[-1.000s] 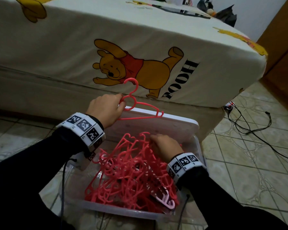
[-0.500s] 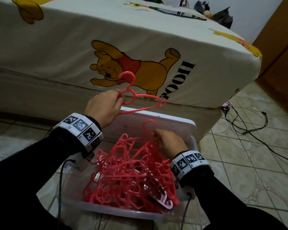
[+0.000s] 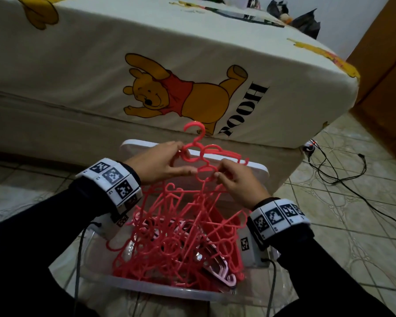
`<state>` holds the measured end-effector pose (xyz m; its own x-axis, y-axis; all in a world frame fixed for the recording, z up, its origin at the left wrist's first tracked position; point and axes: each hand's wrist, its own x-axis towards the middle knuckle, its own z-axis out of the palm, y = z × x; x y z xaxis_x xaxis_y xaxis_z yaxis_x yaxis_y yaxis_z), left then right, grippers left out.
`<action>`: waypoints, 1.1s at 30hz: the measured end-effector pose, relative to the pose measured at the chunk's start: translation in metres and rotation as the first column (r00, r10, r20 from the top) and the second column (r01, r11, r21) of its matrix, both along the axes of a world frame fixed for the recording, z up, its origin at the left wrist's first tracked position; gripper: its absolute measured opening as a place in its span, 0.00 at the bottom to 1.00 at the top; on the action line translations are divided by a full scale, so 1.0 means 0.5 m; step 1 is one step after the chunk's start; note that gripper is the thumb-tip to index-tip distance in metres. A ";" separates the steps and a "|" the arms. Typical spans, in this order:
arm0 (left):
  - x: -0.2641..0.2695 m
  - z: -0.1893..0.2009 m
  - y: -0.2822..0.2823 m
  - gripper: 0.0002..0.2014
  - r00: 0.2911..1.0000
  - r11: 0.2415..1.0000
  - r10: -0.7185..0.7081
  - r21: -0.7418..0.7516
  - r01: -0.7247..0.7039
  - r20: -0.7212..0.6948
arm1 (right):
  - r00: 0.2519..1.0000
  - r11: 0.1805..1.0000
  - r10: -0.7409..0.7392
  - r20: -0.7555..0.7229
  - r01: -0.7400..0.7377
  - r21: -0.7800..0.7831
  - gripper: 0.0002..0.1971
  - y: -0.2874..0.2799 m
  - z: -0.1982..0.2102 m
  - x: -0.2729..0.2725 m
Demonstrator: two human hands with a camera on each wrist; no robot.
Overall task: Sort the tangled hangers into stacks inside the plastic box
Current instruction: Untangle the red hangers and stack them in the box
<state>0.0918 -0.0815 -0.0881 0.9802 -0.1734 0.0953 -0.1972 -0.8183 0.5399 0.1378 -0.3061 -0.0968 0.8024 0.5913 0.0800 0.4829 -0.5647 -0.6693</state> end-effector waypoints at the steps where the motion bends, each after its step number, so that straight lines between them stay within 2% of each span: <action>1: 0.000 -0.008 -0.005 0.24 0.999 0.999 -0.034 0.009 0.034 -0.008 | 1.000 1.000 0.001 -0.005 -0.001 -0.002 0.08 0.000 0.001 -0.002; 3: 0.001 -0.017 -0.011 0.18 0.998 0.997 -0.056 0.059 0.056 -0.007 | 1.000 1.000 -0.001 -0.019 0.000 -0.016 0.06 0.000 -0.002 -0.003; 5: 0.004 -0.020 -0.014 0.17 0.998 0.994 -0.060 0.091 0.062 -0.021 | 1.000 1.000 -0.004 -0.026 0.004 -0.025 0.03 -0.001 -0.005 -0.004; 9: 0.002 -0.023 -0.023 0.18 0.995 0.996 -0.082 0.023 0.083 -0.062 | 0.999 0.999 -0.032 -0.015 0.032 0.021 0.03 -0.002 -0.002 -0.003; 13: 0.006 -0.022 -0.026 0.09 0.998 0.998 -0.055 0.002 0.055 -0.030 | 0.998 0.995 -0.065 0.020 0.064 0.070 0.01 -0.005 -0.003 0.002; 14: 0.007 -0.020 -0.025 0.09 0.999 0.999 -0.046 -0.016 0.045 -0.023 | 0.996 0.993 -0.084 0.035 0.081 0.088 0.03 -0.005 -0.004 0.002; 16: 0.009 -0.018 -0.024 0.12 0.999 0.998 -0.028 -0.050 0.027 -0.018 | 0.988 0.991 -0.109 0.112 0.100 0.087 0.09 -0.005 -0.007 0.003; 19: 0.006 -0.016 -0.028 0.11 1.000 0.998 -0.010 -0.067 0.010 0.003 | 0.910 0.982 -0.154 0.384 0.183 -0.040 0.13 0.003 -0.022 -0.005; 21: 0.005 -0.013 -0.030 0.10 1.000 0.998 0.013 -0.059 -0.012 0.014 | 0.849 0.950 -0.249 0.466 0.307 -0.052 0.15 0.009 -0.028 -0.015; 23: 0.005 -0.013 -0.029 0.11 0.999 0.999 0.033 -0.035 -0.032 0.018 | 0.812 0.930 -0.286 0.509 0.364 -0.057 0.13 0.015 -0.031 -0.024; 25: 0.004 -0.017 -0.027 0.10 0.999 0.999 0.040 -0.025 -0.039 0.026 | 0.868 0.947 -0.219 0.445 0.299 -0.118 0.11 0.022 -0.037 -0.032; 27: 0.003 -0.020 -0.026 0.08 0.999 0.998 0.038 -0.047 -0.036 0.031 | 0.948 0.962 -0.167 0.272 0.217 -0.165 0.12 0.030 -0.048 -0.042; 28: 0.003 -0.020 -0.028 0.09 0.999 0.998 0.028 -0.056 -0.027 0.025 | 0.964 0.964 -0.169 0.205 0.205 -0.169 0.13 0.035 -0.056 -0.046; 30: 0.000 -0.021 -0.032 0.10 1.000 0.998 0.005 -0.062 -0.004 0.011 | 0.969 0.964 -0.213 0.122 0.229 -0.138 0.14 0.044 -0.070 -0.046; 33: -0.003 -0.023 -0.039 0.11 1.000 0.997 0.003 -0.077 -0.002 0.009 | 0.964 0.963 -0.260 0.058 0.264 -0.063 0.07 0.054 -0.077 -0.043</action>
<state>0.0902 -0.1010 -0.0995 0.9797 -0.1626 0.1169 -0.2002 -0.7751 0.5994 0.1165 -0.2790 -0.1353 0.9262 0.3665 0.0891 0.3431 -0.7204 -0.6028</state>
